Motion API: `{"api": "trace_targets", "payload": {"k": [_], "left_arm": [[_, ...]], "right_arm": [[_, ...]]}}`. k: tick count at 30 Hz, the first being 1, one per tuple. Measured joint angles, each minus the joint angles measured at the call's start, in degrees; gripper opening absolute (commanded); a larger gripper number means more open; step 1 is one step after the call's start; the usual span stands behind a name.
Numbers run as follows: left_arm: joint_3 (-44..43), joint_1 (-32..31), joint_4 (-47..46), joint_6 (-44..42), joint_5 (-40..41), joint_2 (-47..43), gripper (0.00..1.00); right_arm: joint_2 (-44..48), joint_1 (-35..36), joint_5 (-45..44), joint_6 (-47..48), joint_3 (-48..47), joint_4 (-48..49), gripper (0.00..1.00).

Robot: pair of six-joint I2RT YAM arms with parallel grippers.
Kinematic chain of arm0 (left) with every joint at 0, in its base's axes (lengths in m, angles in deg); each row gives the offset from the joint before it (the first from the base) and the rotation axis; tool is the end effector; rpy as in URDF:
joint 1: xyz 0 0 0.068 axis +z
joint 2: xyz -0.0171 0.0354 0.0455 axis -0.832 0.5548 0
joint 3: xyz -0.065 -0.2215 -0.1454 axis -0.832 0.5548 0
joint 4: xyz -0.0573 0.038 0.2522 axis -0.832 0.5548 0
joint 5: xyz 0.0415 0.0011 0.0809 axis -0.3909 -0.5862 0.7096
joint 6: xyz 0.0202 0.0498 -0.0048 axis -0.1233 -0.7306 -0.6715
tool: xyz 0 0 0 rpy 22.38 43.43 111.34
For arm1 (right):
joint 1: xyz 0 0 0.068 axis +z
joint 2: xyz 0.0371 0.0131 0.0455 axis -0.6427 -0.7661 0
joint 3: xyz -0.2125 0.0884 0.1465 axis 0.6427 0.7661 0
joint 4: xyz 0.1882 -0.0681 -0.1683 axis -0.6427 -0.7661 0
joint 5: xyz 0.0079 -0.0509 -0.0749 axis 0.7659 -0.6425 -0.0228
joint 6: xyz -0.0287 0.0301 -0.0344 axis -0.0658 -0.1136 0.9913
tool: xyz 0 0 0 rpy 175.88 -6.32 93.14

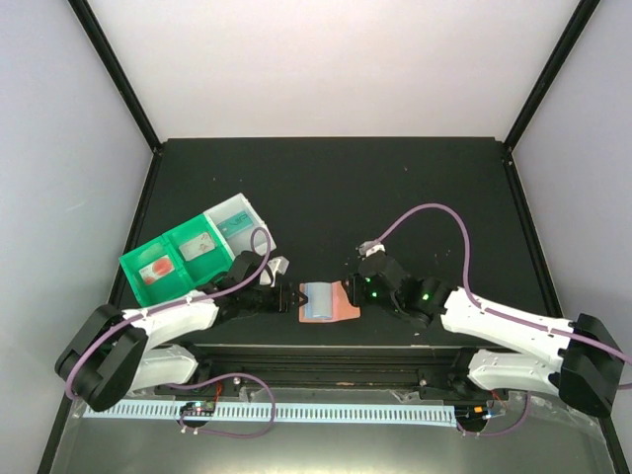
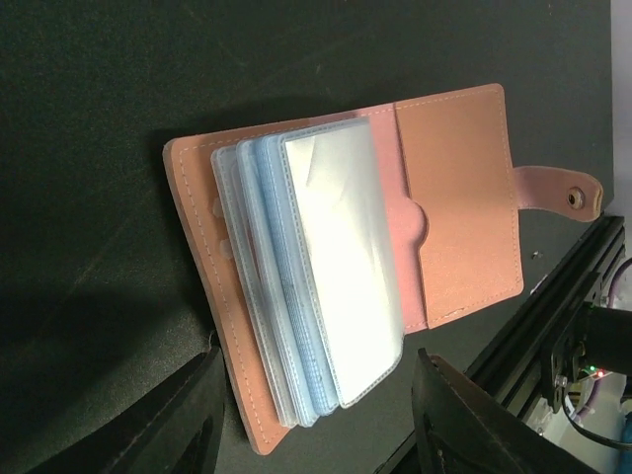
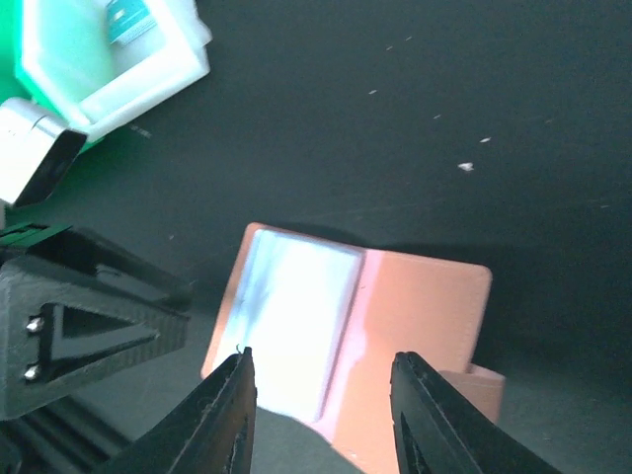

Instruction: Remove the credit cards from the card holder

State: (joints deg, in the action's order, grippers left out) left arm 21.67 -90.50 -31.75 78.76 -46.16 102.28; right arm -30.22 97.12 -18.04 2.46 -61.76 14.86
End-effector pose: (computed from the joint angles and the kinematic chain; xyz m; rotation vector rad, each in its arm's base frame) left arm 0.1603 -0.1296 0.1415 0.1234 2.6159 -1.1419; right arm 0.1301 0.1890 0.2285 -0.1732 2.4278 0.6402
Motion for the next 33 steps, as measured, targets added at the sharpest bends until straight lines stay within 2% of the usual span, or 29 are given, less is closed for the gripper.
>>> {"api": "trace_targets", "payload": {"k": [7,16,25,33], "left_arm": [[0.6,0.8,-0.3,1.0,0.2,-0.4,0.54],[2.3,2.5,-0.7,2.4,0.2,-1.4,0.54],[2.0,2.7,-3.3,2.5,-3.2,2.1,0.56],[1.8,2.7,-5.4,3.1,-3.8,6.1,0.58]], "right_arm": [[-6.3,0.3,6.6,1.6,0.0,5.4,0.34],[-17.2,0.7,7.8,3.7,-1.7,9.4,0.25],[-21.2,0.7,5.1,4.3,5.1,14.8,0.15],[-21.0,0.7,4.0,3.5,7.8,19.1,0.14]]}}
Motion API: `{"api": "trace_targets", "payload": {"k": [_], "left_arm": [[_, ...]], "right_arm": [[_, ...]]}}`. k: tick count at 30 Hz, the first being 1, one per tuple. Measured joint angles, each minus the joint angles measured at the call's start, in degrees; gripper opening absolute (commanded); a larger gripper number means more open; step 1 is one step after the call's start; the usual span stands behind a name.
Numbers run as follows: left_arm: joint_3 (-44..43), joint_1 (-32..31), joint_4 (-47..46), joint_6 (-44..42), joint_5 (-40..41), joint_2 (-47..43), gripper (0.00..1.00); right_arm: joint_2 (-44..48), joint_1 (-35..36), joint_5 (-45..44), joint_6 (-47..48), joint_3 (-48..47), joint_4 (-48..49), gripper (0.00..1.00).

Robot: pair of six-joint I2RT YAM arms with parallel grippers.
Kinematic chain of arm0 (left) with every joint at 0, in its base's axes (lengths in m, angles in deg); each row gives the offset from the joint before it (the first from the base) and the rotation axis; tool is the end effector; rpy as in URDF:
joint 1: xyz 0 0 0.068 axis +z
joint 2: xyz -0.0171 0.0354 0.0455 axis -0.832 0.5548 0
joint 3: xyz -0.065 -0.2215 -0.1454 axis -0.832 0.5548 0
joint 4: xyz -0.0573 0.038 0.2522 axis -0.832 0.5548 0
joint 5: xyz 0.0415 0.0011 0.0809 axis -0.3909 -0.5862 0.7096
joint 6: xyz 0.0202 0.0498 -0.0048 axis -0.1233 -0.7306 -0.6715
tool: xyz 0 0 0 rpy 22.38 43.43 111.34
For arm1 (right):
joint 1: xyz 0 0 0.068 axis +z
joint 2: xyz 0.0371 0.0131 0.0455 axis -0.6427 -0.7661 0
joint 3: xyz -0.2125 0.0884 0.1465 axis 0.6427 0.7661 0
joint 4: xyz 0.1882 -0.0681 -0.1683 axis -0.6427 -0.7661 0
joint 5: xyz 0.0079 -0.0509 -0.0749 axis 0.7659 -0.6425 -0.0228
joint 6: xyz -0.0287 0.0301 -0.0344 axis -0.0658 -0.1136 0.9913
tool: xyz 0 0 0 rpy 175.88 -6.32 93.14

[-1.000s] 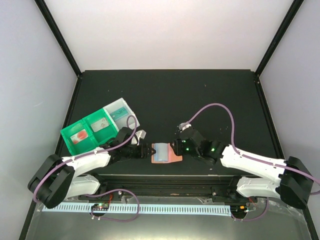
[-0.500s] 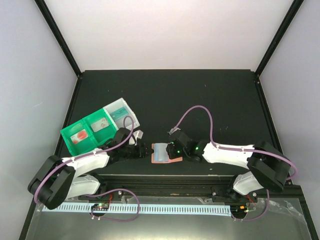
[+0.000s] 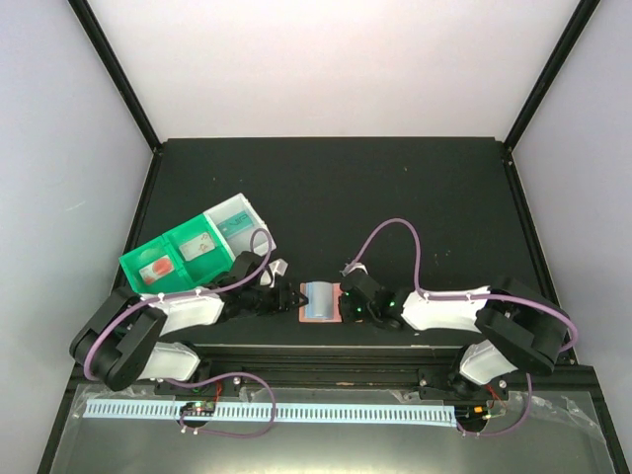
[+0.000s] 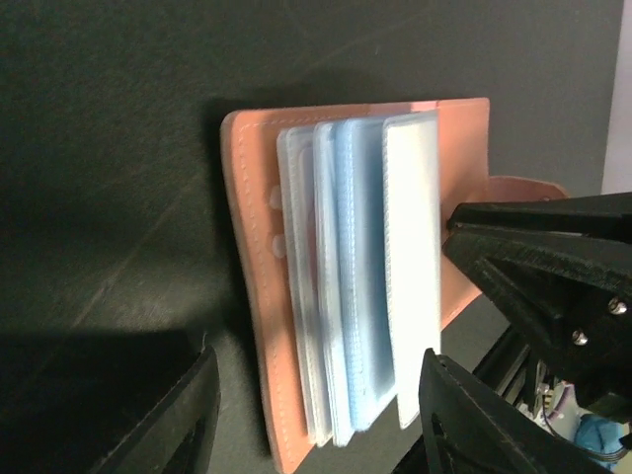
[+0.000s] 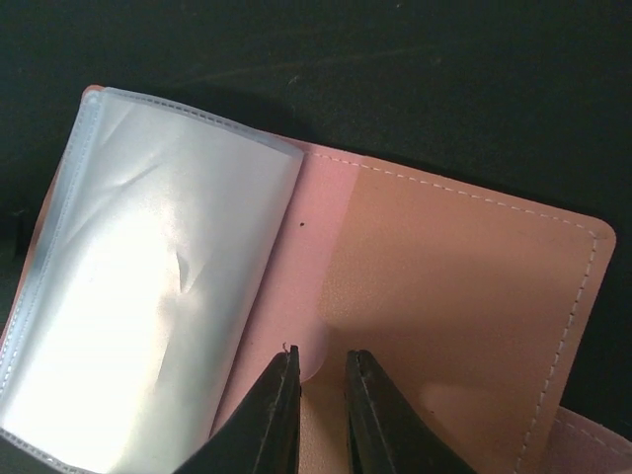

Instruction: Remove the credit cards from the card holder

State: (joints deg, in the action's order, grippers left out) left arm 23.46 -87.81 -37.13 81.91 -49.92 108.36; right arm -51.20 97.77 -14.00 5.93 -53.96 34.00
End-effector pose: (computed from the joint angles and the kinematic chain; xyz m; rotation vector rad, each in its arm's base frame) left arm 0.1661 -0.1243 0.1208 0.0071 2.6774 -1.2027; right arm 0.1399 0.2142 0.1282 -0.3308 2.5831 0.5349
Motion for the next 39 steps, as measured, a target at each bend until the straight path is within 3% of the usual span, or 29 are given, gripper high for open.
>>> {"api": "trace_targets", "payload": {"k": [6,14,30,32,37,39], "left_arm": [[-0.3,-0.3,-6.9,3.3,-2.7,4.7,0.58],[-0.3,-2.2,-15.4,10.0,-6.4,7.1,0.50],[-0.3,-4.2,-22.7,13.3,-8.0,7.2,0.10],[-0.3,-4.2,-22.7,13.2,-8.0,7.2,0.12],[-0.3,-4.2,-21.7,12.3,-7.8,7.2,0.36],[-0.3,-4.2,-20.9,11.8,-7.5,7.2,0.39]], "right_arm": [[0.3,0.0,-0.2,-0.3,1.0,1.7,0.14],[1.5,0.0,-0.3,-1.0,3.2,4.4,0.13],[2.4,0.0,0.0,-2.5,5.7,8.3,0.14],[2.5,0.0,0.0,-2.5,5.9,8.6,0.14],[3.0,0.0,0.1,-2.5,6.3,8.6,0.14],[3.0,0.0,0.1,-2.5,6.3,8.6,0.14]]}}
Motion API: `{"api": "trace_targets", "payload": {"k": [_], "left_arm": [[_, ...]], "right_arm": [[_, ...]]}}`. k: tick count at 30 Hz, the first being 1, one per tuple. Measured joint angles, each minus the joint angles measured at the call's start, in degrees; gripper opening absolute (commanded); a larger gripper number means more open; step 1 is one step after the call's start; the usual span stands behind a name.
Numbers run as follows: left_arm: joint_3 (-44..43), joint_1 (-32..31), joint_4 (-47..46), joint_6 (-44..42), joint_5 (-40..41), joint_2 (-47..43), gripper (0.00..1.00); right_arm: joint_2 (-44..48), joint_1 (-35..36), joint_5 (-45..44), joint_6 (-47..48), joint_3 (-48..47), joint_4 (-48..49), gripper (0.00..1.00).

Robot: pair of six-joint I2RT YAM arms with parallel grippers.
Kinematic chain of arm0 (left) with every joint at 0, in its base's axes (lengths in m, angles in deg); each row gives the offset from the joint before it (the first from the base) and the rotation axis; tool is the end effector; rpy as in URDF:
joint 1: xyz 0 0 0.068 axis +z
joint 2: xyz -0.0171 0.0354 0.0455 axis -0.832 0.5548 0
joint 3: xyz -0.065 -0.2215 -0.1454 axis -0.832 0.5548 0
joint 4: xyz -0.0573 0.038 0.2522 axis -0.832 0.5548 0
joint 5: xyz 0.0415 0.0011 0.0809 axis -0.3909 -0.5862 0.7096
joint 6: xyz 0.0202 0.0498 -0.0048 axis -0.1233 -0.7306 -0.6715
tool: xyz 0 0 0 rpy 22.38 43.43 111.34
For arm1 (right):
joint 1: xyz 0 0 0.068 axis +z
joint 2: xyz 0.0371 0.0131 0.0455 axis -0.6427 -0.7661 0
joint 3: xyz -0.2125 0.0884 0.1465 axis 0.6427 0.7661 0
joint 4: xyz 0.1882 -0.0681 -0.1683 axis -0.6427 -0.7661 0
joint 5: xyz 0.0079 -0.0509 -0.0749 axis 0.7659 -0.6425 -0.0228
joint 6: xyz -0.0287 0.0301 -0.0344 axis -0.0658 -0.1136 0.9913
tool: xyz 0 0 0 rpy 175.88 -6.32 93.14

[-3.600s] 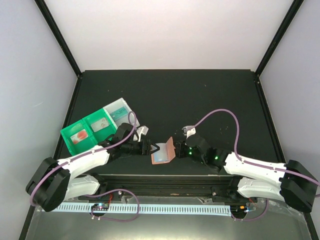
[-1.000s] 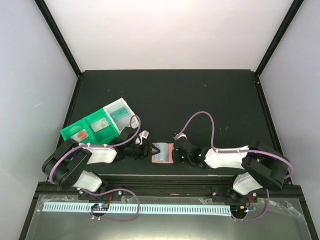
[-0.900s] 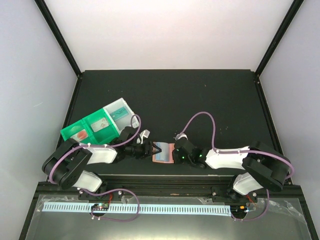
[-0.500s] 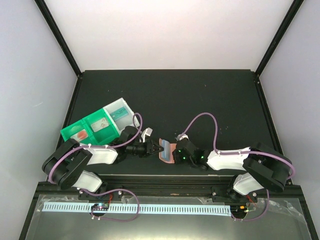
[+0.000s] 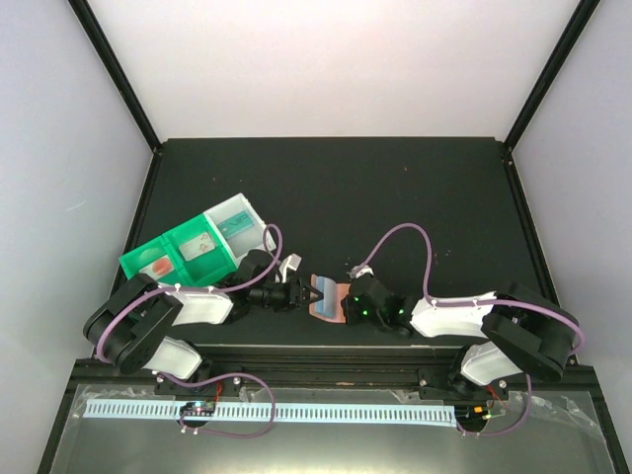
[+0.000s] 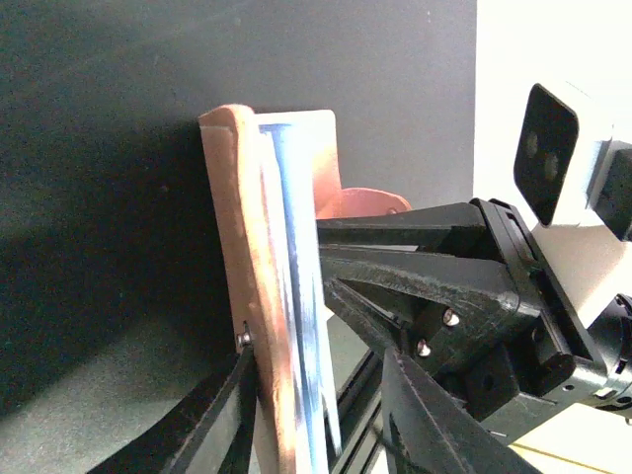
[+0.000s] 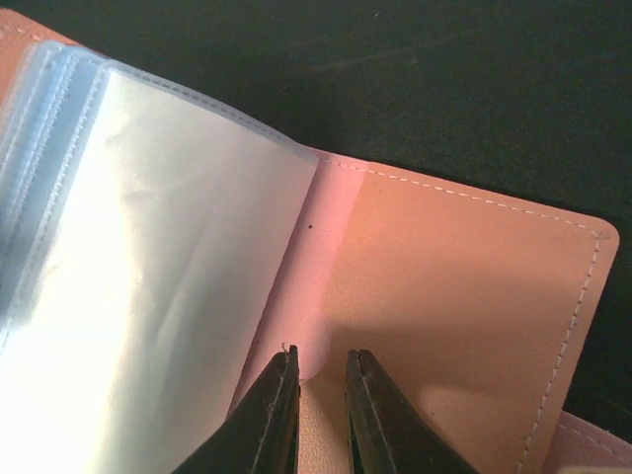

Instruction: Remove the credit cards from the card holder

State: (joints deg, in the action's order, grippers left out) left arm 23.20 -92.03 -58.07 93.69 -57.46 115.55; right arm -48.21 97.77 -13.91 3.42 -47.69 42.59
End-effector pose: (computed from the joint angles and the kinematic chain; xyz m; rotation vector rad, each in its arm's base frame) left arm 0.1753 -0.1543 0.1261 0.0366 2.5399 -1.5440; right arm 0.1318 0.2014 0.1220 -0.2599 2.5205 0.6372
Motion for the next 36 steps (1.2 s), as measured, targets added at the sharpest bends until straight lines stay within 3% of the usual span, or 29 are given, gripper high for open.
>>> {"api": "trace_targets", "payload": {"k": [4,10,16,25,32,36], "left_arm": [[0.0,0.0,0.9,-0.5,0.3,0.0,0.34],[-0.1,0.0,1.4,-1.2,0.7,0.6,0.13],[-0.1,0.0,2.9,-1.8,1.5,0.3,0.03],[0.0,0.0,8.2,-2.7,3.0,-3.5,0.06],[0.7,-0.1,11.8,-2.9,4.9,-7.3,0.13],[1.2,-0.5,13.4,-3.0,5.8,-9.8,0.13]], "right_arm": [[0.0,0.0,0.0,0.0,0.0,0.1,0.14],[0.0,0.0,0.1,0.0,0.2,0.4,0.15],[0.3,0.0,0.3,0.0,0.2,0.2,0.18],[5.9,0.0,2.2,0.1,0.1,-4.4,0.33],[8.5,0.0,5.1,-0.1,-2.1,-6.4,0.58],[7.5,0.0,7.1,-0.6,-3.5,-5.9,0.66]]}}
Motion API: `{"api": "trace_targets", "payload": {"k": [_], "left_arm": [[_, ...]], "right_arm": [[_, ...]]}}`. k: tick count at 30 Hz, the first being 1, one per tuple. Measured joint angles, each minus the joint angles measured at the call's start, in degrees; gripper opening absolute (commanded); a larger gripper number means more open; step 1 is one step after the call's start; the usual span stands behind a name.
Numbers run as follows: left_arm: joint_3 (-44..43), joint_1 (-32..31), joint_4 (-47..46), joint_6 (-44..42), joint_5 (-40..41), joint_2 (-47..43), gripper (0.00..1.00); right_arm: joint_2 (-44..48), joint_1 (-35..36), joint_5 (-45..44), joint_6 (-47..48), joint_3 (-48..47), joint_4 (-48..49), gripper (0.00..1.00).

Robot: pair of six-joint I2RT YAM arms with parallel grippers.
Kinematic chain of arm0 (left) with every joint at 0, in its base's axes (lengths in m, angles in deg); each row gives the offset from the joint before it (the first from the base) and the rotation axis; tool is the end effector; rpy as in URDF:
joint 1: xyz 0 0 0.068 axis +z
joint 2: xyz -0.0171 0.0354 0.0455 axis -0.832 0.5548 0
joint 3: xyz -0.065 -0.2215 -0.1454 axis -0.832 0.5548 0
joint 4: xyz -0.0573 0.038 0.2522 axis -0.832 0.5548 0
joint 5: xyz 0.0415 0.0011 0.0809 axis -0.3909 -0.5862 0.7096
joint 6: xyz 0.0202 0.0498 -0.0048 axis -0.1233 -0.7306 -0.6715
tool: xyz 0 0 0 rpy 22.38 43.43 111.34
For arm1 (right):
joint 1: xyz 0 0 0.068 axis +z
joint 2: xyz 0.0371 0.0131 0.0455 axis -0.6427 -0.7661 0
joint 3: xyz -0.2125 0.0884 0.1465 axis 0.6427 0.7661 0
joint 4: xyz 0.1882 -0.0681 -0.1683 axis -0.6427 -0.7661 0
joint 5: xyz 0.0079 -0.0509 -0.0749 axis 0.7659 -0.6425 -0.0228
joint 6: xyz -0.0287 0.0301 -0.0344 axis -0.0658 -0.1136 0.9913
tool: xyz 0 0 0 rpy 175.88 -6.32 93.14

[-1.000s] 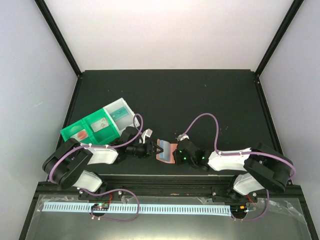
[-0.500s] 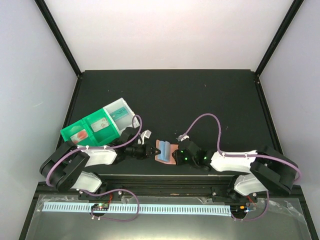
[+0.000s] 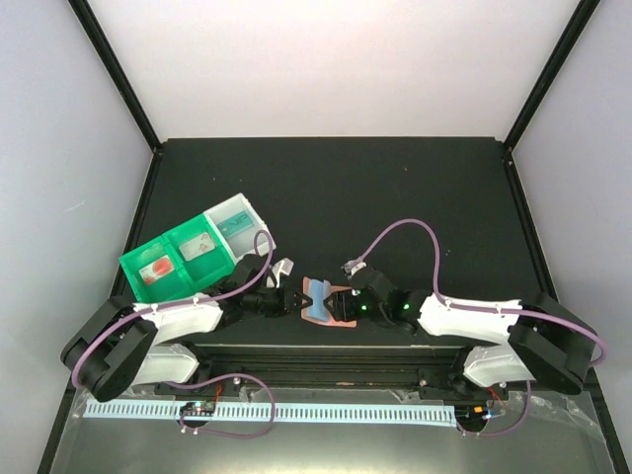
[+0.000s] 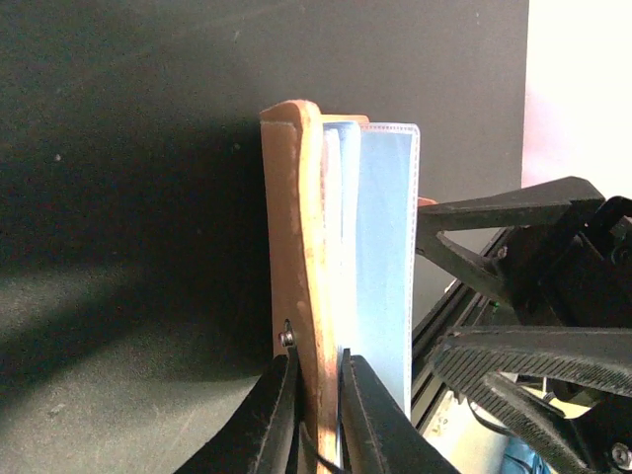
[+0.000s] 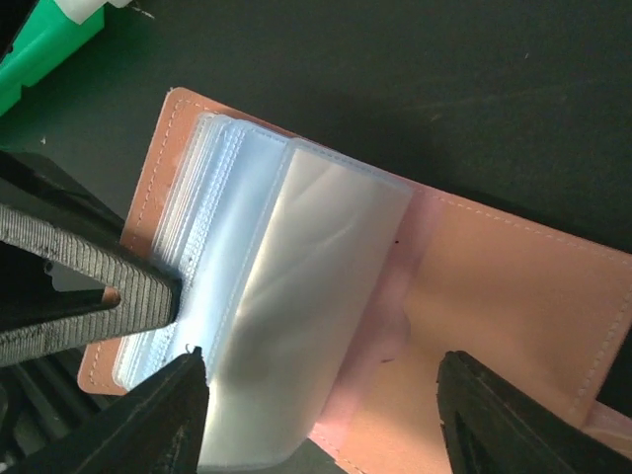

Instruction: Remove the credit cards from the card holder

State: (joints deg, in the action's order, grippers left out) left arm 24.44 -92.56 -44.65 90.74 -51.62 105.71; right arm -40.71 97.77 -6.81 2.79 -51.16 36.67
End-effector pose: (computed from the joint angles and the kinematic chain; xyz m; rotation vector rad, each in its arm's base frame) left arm 0.1584 -0.1410 0.1350 0.0029 2.5932 -1.3843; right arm 0.1293 0.2057 0.1599 -0.3031 2.5013 0.8359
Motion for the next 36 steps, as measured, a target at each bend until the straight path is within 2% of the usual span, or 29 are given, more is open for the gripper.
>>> {"api": "trace_targets", "payload": {"k": [4,6,10,12,13,15,20,23,29,36], "left_arm": [[0.0,-0.3,0.5,0.0,0.4,-0.4,0.22],[0.0,-0.5,0.8,0.0,0.6,-0.4,0.22],[0.0,-0.9,1.0,0.3,0.9,-0.6,0.05],[0.0,-1.1,1.1,0.4,1.0,-0.8,0.03],[0.0,-1.3,1.2,0.5,1.0,-0.9,0.05],[0.1,-1.6,1.2,0.6,1.1,-1.1,0.17],[0.2,-2.1,1.4,0.9,1.5,-1.8,0.20],[0.2,-2.1,1.4,0.9,1.6,-2.7,0.27],[0.2,-2.1,2.3,1.1,2.3,-4.7,0.11],[0.2,-2.1,3.8,0.6,3.0,-5.1,0.02]], "right_arm": [[-2.5,0.0,1.6,-1.2,-1.3,0.4,0.68],[-3.7,0.0,2.2,-1.6,-2.0,0.6,0.68],[-5.8,0.0,2.6,-2.7,-3.2,0.9,0.68],[-6.5,0.0,2.6,-3.3,-3.7,1.3,0.68],[-6.9,0.0,2.7,-3.7,-3.8,1.6,0.68],[-7.6,0.0,2.8,-4.2,-4.0,2.2,0.68],[-8.4,0.0,2.7,-4.9,-4.1,2.5,0.69],[-8.4,0.0,2.4,-5.4,-4.1,2.7,0.71],[-8.4,0.0,1.9,-5.9,-4.2,2.9,0.71],[-8.8,0.0,1.2,-5.9,-4.4,2.9,0.69]]}}
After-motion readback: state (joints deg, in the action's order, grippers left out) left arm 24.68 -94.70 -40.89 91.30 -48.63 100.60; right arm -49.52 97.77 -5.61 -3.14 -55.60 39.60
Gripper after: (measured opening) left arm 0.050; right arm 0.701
